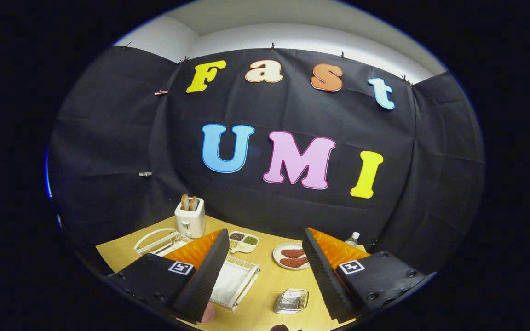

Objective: Take the plate from the dish rack, then take the spoon from the basket and place it into the plate.

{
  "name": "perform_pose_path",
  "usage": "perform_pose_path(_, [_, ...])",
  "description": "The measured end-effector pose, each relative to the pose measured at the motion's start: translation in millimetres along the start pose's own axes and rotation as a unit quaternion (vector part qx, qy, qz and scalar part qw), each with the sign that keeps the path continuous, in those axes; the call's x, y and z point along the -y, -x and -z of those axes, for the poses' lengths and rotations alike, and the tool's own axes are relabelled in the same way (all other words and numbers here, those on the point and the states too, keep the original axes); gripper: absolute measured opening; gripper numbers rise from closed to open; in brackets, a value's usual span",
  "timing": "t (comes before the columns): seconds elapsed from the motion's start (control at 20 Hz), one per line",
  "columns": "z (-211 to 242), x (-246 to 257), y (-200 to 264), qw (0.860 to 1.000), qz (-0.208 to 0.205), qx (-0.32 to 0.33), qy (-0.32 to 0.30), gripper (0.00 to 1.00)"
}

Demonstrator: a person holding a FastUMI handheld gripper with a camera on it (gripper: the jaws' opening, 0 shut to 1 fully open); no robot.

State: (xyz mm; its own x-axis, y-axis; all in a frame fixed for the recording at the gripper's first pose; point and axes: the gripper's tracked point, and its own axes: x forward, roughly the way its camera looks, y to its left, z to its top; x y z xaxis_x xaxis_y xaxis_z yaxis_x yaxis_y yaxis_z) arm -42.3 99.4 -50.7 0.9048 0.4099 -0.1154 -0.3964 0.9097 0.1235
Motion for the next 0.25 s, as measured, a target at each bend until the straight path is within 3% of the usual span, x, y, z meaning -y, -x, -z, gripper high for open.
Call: perform_pose_path(0.25, [3.7, 1.3, 0.2, 1.000, -0.001, -0.008, -0.002, 0.98])
